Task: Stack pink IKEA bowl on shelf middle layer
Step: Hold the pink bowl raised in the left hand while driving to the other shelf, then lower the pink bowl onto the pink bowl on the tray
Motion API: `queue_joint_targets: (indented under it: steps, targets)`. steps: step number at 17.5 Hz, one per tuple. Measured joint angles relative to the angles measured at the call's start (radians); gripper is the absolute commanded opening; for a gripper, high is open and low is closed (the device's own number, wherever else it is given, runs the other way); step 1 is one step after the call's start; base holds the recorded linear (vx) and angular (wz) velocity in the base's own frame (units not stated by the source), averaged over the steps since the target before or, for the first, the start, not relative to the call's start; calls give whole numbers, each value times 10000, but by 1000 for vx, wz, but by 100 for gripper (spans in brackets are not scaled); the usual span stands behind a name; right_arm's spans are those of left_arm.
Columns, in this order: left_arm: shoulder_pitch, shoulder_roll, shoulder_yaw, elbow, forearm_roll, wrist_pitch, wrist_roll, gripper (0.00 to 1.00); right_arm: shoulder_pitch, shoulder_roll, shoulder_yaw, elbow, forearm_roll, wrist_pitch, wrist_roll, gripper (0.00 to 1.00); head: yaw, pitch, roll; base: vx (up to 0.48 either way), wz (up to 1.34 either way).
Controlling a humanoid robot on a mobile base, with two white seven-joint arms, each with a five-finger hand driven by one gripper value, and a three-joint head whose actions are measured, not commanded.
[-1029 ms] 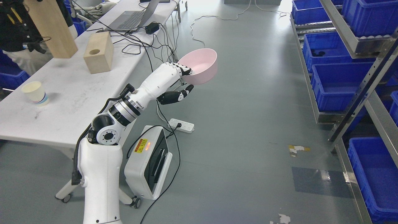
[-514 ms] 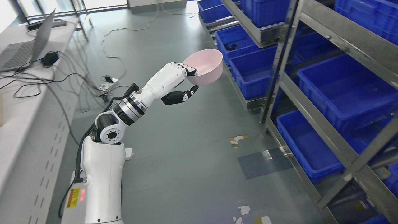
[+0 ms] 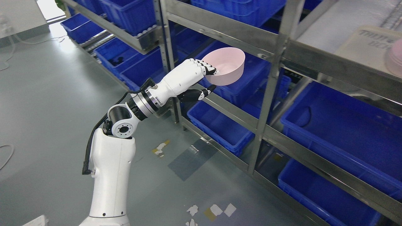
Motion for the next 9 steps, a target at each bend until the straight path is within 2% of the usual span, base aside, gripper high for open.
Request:
queue_joint_targets:
  steps: [9]
  targets:
    - [-2841,0,-194,800,-50,0,-511,4,-2,0,0,0,1,0,0,100,0,0,0,18,-768]
